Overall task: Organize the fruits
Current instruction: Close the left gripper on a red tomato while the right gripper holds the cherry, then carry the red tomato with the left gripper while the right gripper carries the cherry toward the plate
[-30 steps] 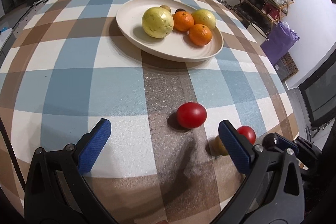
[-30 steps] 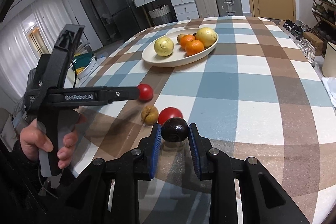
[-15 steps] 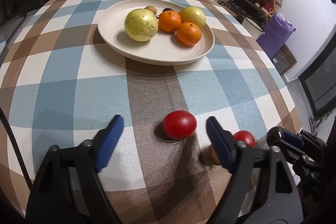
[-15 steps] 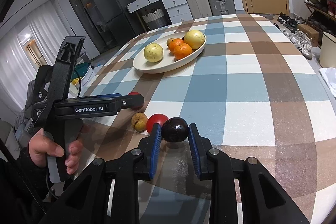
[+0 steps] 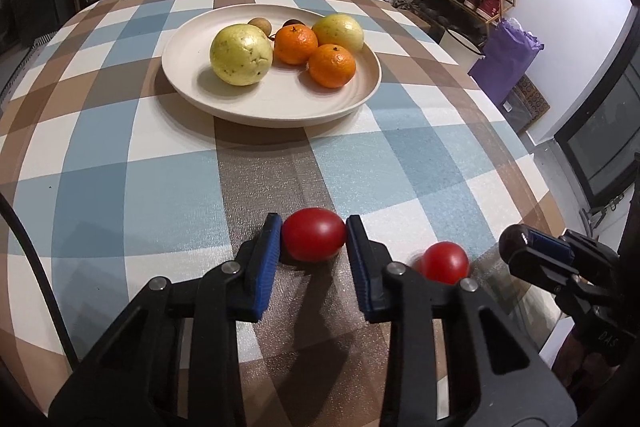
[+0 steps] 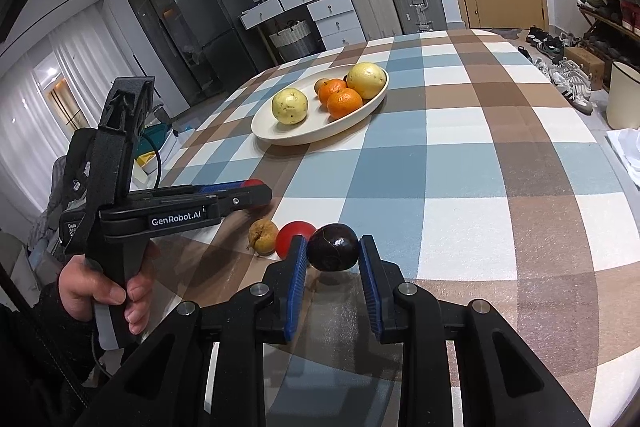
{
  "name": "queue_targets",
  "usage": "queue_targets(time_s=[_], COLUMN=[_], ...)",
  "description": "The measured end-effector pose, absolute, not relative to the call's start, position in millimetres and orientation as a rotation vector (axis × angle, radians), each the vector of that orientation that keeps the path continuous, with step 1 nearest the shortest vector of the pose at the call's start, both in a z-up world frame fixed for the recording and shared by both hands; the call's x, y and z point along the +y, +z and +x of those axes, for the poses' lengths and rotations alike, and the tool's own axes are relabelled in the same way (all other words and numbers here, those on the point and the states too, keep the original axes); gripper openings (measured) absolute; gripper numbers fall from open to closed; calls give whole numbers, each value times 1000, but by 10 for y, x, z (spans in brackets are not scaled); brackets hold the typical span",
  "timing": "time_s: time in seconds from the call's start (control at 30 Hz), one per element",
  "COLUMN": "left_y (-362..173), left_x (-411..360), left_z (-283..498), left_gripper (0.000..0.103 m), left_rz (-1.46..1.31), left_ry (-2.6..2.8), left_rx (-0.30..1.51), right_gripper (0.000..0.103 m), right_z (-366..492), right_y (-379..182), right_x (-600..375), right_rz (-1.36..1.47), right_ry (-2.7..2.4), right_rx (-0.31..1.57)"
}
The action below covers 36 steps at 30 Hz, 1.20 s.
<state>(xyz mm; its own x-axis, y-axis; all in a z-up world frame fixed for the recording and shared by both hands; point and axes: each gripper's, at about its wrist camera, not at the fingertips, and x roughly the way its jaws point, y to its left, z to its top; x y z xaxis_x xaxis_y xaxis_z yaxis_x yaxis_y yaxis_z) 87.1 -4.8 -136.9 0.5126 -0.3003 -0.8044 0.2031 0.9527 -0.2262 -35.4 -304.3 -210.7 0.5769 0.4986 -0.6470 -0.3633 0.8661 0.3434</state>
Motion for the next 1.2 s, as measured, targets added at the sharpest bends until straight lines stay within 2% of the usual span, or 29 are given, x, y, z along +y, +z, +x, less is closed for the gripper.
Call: queue_targets(time_s=[0.23, 0.6, 1.2], left_y=[-1322, -1092, -606], left_x=[78, 281, 516], left_z=[882, 999, 1678], left_gripper=[30, 30, 30], left_rz=[-155, -198, -259], left_ry=[-303, -304, -289], left_rx=[989, 959, 940], right_gripper=[27, 27, 27], right_z=[-264, -1, 874], right_y=[-2025, -1747, -1299], right_x=[-3056, -2829, -2463], right_rz=[258, 215, 181], right_ry=[540, 590, 663], right_rx=[802, 755, 694])
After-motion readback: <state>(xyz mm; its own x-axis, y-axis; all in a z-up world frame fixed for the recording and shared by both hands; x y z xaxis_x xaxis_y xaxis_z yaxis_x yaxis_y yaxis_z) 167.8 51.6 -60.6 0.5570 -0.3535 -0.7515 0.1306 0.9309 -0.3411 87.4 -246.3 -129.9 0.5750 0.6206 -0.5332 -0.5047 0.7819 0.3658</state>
